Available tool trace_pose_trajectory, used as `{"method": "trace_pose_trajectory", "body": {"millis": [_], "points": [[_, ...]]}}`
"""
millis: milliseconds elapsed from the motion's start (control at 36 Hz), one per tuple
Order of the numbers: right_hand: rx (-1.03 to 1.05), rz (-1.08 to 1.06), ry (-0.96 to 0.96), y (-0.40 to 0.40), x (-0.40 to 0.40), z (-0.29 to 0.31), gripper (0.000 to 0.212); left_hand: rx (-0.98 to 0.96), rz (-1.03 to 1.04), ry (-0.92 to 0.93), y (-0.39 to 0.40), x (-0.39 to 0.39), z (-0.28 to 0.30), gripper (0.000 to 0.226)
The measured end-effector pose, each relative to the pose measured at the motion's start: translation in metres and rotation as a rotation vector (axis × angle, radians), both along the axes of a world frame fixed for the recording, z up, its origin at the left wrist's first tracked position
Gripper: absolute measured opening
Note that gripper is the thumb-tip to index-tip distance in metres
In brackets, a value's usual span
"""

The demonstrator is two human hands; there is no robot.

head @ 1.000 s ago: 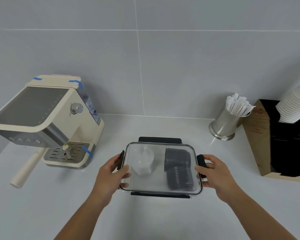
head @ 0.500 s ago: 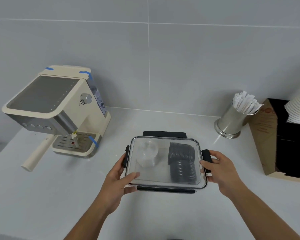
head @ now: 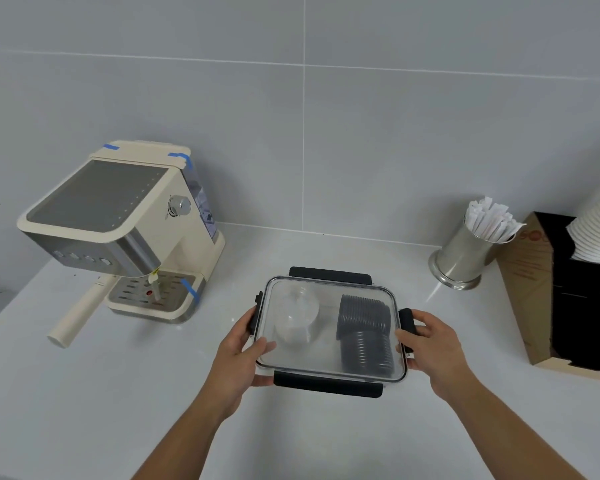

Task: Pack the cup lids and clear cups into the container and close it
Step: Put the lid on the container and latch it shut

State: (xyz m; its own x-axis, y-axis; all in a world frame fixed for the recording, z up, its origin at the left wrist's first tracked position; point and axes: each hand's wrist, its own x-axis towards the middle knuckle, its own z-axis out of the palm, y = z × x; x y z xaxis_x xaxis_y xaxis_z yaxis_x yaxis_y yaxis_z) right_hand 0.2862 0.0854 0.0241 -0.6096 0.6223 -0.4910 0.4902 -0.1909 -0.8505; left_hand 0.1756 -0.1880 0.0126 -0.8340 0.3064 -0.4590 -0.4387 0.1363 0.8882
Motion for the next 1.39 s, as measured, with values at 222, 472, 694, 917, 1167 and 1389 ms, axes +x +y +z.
{"method": "trace_pose_trajectory", "body": {"millis": [222,472,694,917,1167,1389], "points": [[0.051,-0.011,-0.009,0.004,-0.002,-0.007,0.037,-0.157,-0.031,0.098,0.002,-0.007,-0.003,0.051],[0.106,0.027,-0.03,0.006,-0.004,-0.012,0.036,-0.294,-0.06,0.17,-0.003,-0.008,-0.006,0.051],[0.112,0.055,0.002,-0.001,0.009,-0.02,0.035,-0.392,-0.073,0.256,-0.016,-0.003,-0.016,0.052],[0.184,0.083,0.003,0.004,0.005,-0.023,0.036,-0.452,-0.089,0.318,-0.013,-0.004,-0.022,0.047],[0.163,0.064,-0.006,0.014,0.001,-0.031,0.036,-0.388,-0.086,0.298,0.0,-0.011,-0.018,0.043],[0.156,0.087,-0.002,0.015,-0.006,-0.025,0.029,-0.329,-0.039,0.253,-0.001,-0.018,-0.024,0.039]]}}
